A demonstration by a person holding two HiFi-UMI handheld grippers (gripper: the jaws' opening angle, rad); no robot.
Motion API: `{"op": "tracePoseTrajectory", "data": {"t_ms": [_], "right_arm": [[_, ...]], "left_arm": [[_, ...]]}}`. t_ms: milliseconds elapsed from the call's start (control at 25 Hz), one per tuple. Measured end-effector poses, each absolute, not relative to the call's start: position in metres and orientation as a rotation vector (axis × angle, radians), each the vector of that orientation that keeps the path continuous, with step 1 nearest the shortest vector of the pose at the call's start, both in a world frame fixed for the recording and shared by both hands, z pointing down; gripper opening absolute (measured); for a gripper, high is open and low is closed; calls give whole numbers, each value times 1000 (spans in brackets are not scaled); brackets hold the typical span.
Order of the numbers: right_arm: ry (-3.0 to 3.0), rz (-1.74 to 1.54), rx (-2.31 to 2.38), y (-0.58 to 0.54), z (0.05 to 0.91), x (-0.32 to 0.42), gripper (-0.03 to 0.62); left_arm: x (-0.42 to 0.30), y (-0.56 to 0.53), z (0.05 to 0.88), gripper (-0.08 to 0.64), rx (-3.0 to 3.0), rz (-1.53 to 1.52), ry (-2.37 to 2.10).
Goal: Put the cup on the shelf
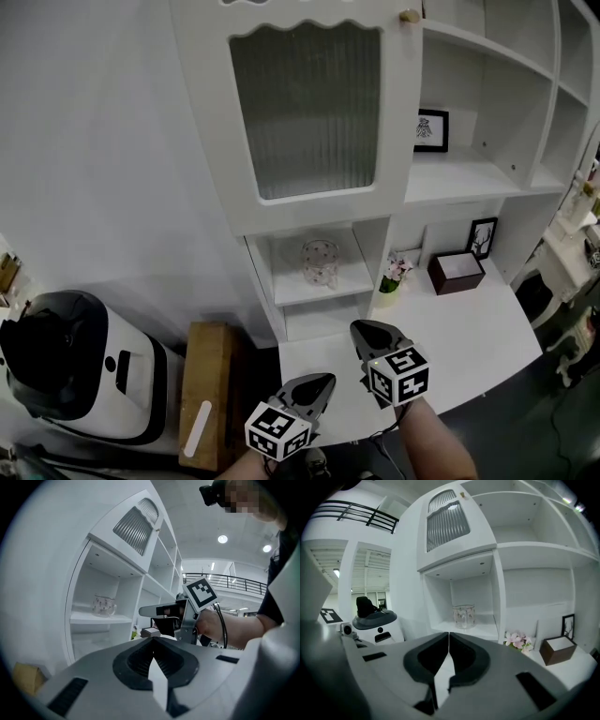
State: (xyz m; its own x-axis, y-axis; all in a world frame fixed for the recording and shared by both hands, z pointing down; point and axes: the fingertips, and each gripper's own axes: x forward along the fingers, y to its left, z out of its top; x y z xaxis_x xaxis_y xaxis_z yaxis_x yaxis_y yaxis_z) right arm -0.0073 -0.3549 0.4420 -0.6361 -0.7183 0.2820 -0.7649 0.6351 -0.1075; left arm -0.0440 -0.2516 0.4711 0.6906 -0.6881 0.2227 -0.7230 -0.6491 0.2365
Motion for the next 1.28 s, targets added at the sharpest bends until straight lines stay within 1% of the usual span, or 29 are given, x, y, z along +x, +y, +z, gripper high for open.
{"op": "tracePoseTrajectory", "data": {"t_ms": [1280], "right_arm": [[-2753,269,956,-170,451,97,5]], "left_arm": [[55,-103,470,5,2489,150,-1360]]}}
